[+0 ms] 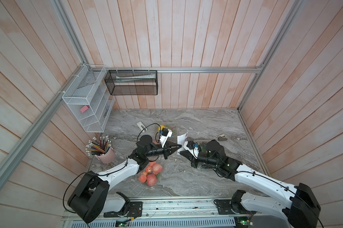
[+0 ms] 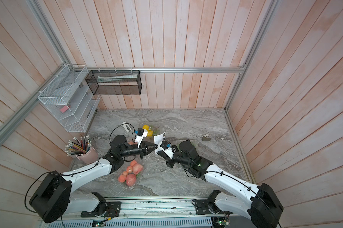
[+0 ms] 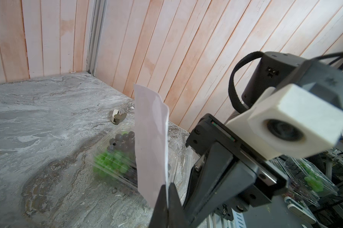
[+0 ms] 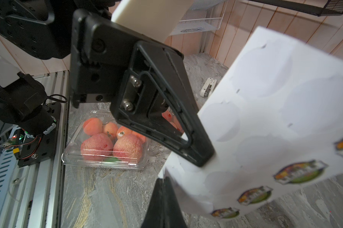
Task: Label fruit boxes
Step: Tear off the label from the label sticker.
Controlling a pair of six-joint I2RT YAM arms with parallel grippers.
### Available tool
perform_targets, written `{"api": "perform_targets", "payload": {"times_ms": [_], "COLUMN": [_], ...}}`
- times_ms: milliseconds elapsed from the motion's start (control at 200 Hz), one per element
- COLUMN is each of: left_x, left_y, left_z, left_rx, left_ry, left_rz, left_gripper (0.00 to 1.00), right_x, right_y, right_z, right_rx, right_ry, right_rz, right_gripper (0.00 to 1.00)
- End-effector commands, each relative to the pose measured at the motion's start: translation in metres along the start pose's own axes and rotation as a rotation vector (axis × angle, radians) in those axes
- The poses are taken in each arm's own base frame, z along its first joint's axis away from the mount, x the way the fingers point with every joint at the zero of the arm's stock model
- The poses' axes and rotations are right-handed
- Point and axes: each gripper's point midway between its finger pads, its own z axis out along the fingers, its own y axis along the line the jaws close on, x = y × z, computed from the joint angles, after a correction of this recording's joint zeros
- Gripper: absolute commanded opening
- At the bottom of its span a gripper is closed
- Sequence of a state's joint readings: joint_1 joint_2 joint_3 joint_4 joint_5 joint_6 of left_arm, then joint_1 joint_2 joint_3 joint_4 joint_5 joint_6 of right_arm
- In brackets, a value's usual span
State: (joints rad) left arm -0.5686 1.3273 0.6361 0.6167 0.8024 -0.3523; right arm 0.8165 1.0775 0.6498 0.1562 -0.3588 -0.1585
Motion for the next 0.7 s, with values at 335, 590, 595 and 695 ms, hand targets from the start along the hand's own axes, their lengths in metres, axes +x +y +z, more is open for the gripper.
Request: {"api": "perform_targets", "payload": {"times_ms": [335,590,595,695], "left_x": [0.001,0.02,0.021,0.035], "left_y": [0.007,0.013,0.013,0.013], "left_z": [0.002,0.004,0.004,0.005], "left_rx": [-0.043,-0.046,-0.046,-0.032], "left_ry": [0.021,0.068,0.069,0.113], "left_rz": [-0.017,-0.055,-0.056,-0.09], "left_gripper": [0.0,0.0,0.0,0.0], "right_x": [-0.006,-0.004,-0.005,-0.009], "right_y": [0.036,0.043,0.043,0.034], "right_z": [-0.014,-0.021,-0.021,-0.025], "right_rx": [-0.168,-0.194,-0.191,-0.139], "right_ry": [-0.012,-0.002,-0.004,-0.032], "right_rz": [0.025,0.075,0.078,0.132], "right_gripper": [0.0,0.0,0.0,0.0]}}
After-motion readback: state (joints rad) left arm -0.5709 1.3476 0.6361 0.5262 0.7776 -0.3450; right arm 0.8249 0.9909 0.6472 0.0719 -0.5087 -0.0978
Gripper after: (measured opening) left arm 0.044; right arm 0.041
